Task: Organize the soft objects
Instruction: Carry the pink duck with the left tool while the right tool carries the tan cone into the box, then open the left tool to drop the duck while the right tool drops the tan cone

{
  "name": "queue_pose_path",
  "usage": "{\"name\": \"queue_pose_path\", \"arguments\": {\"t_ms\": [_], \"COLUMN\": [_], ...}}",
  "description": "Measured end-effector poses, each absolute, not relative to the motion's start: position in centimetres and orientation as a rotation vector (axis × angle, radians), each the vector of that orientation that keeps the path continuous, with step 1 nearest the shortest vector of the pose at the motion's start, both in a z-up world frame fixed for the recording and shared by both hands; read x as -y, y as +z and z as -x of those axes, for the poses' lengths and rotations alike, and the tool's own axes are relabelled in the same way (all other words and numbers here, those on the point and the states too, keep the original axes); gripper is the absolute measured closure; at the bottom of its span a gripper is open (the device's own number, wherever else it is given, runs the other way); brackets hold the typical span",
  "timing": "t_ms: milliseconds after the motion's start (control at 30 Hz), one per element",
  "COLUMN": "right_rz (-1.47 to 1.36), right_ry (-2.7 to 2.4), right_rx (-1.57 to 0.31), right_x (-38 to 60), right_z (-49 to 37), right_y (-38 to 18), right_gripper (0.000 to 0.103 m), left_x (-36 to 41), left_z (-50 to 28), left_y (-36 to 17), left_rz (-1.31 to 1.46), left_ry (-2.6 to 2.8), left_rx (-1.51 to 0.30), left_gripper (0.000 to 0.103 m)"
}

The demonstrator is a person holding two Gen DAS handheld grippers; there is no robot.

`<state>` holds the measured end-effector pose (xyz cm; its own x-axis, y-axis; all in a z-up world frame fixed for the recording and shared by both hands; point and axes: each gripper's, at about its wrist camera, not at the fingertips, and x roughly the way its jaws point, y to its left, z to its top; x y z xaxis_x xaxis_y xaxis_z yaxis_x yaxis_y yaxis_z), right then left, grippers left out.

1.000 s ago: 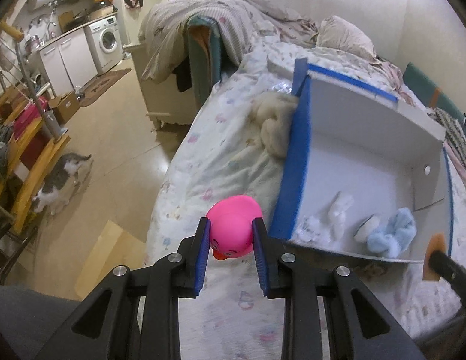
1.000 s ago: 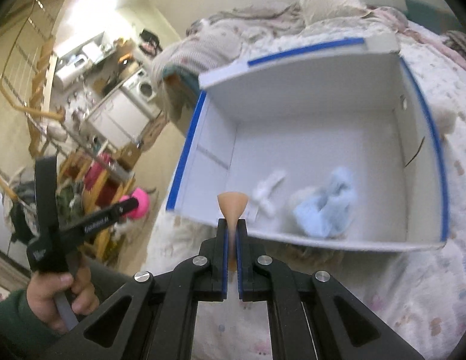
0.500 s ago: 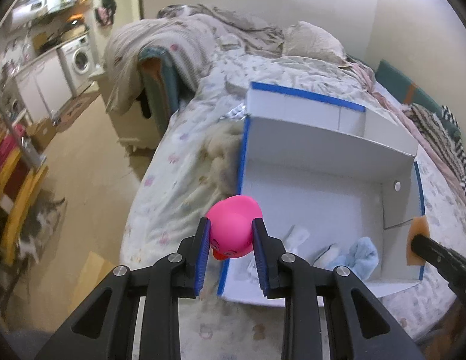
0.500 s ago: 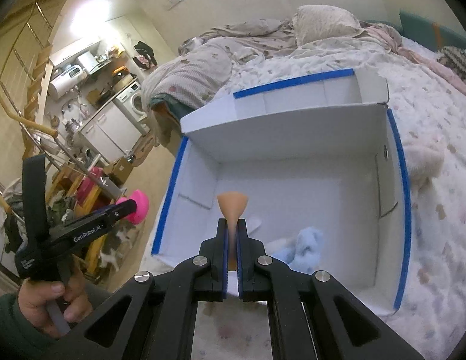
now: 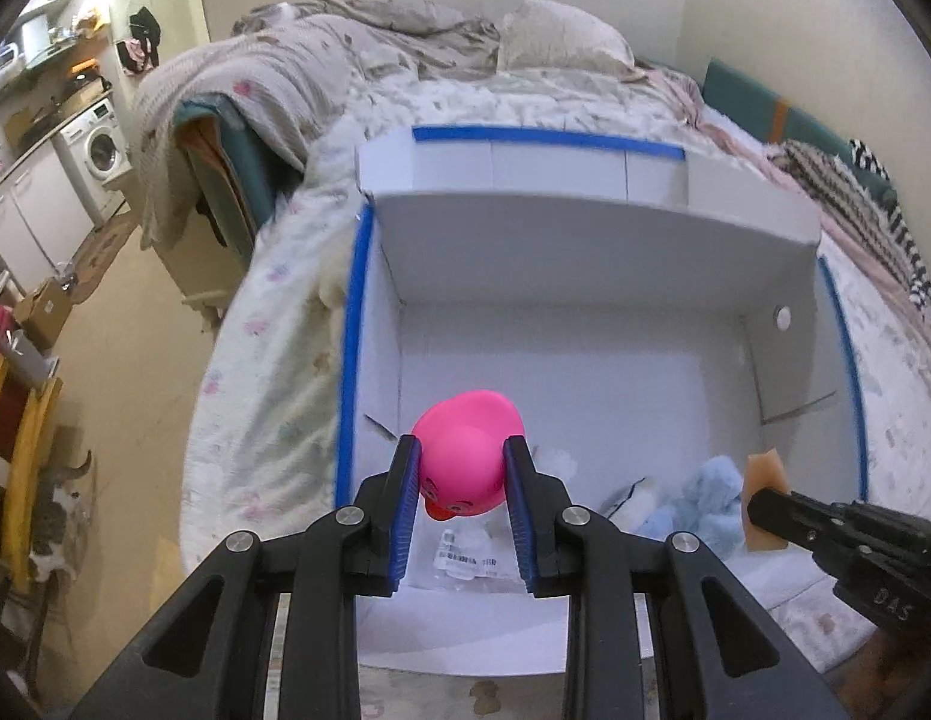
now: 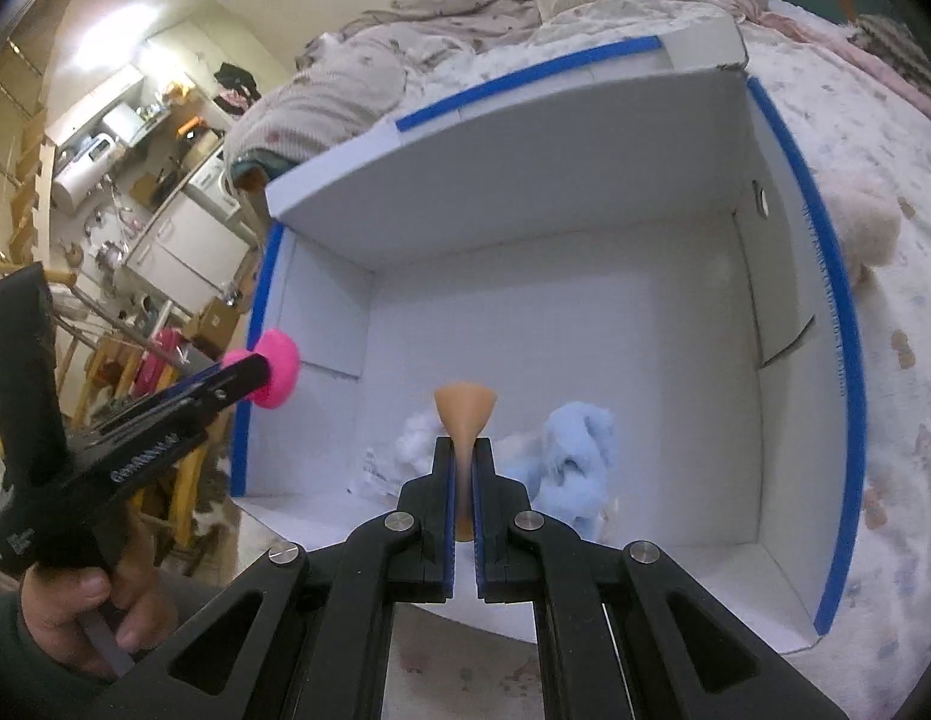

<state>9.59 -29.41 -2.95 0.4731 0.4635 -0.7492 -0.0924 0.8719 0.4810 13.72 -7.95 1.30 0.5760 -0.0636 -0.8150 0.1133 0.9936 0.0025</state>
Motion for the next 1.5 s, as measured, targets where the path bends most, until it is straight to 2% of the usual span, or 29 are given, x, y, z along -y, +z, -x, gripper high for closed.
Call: {"name": "queue_pose_path", "arguments": {"t_ms": [667, 1233, 1433, 1500], "right_rz": [-0.399, -0.402, -0.407, -0.415], "right_ry": [0.343, 0.317, 0.311, 0.311], "right_rx": [-1.131, -1.143, -1.145, -1.143], "right_x": [28.2, 28.4, 28.5, 28.6], "right_z": [-11.9, -11.8, -11.9, -11.8], "right_y": [-5.9, -6.2, -6.3, -6.3], "right_gripper": [0.096, 0.096, 0.092, 0.086], "left_x": [10.4, 10.6, 10.4, 10.3], "left_z": [-15.7, -15.3, -15.4, -15.3], "left_y": [-4.3, -4.8, -4.7, -4.6], "left_rz": [-0.076, -0.089, -0.078, -0.075], "left_ry": [-0.143, -0.161, -0.145, -0.145], "left_rx": [-1.087, -1.101, -1.088, -1.083], "left_gripper": [0.078, 0.078, 0.078, 0.078]}}
